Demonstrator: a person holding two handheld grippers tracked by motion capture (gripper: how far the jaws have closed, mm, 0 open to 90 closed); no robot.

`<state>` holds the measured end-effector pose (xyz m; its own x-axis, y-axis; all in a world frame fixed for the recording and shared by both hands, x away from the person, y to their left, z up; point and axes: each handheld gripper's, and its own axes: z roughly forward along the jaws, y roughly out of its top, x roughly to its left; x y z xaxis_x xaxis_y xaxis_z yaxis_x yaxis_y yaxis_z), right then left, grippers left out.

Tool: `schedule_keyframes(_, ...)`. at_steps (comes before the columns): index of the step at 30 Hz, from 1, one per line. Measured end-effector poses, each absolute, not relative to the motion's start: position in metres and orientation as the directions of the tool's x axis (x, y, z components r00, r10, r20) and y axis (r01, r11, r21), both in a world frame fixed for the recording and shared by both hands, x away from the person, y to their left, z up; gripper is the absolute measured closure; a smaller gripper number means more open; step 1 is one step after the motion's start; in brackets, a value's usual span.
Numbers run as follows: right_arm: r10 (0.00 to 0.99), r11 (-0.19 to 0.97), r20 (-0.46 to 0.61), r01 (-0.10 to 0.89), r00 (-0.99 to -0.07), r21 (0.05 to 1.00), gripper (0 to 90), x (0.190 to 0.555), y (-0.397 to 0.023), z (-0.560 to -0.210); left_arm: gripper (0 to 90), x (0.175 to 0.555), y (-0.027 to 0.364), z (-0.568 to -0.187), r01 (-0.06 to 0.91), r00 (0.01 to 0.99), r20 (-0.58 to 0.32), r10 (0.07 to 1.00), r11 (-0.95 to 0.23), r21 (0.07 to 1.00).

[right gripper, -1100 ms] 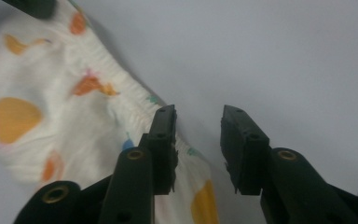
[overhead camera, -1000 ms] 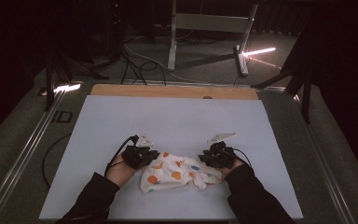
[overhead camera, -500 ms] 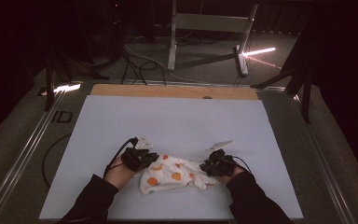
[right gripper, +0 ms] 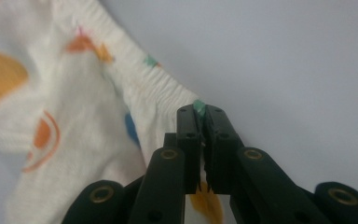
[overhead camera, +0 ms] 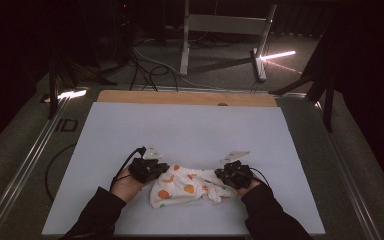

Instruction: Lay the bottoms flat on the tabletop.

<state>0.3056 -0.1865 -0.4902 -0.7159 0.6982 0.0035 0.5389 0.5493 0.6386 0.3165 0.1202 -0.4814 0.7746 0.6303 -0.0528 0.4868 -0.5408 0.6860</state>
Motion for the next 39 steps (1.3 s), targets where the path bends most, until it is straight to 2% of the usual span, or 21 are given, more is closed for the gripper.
schedule_keyframes(6,0.703,0.496,-0.004,0.486,-0.711,0.719,85.9,0.31,-0.19,-0.459,86.8,0.328,0.122,-0.468,0.46,0.765,-0.028,0.643,-0.517,0.722)
schedule_keyframes(15,0.734,0.424,0.005,0.465,-0.679,0.777,85.9,0.333,-0.196,-0.429,86.8,0.352,0.121,-0.455,0.446,0.746,-0.002,0.666,-0.497,0.744)
schedule_keyframes(22,0.746,0.416,0.009,0.477,-0.666,0.775,85.9,0.358,-0.191,-0.428,86.8,0.377,0.119,-0.451,0.436,0.727,0.036,0.686,-0.501,0.747)
schedule_keyframes(39,0.807,0.356,0.062,0.567,-0.587,0.743,85.8,0.419,-0.185,-0.454,86.6,0.434,0.115,-0.478,0.48,0.674,0.011,0.739,-0.449,0.754)
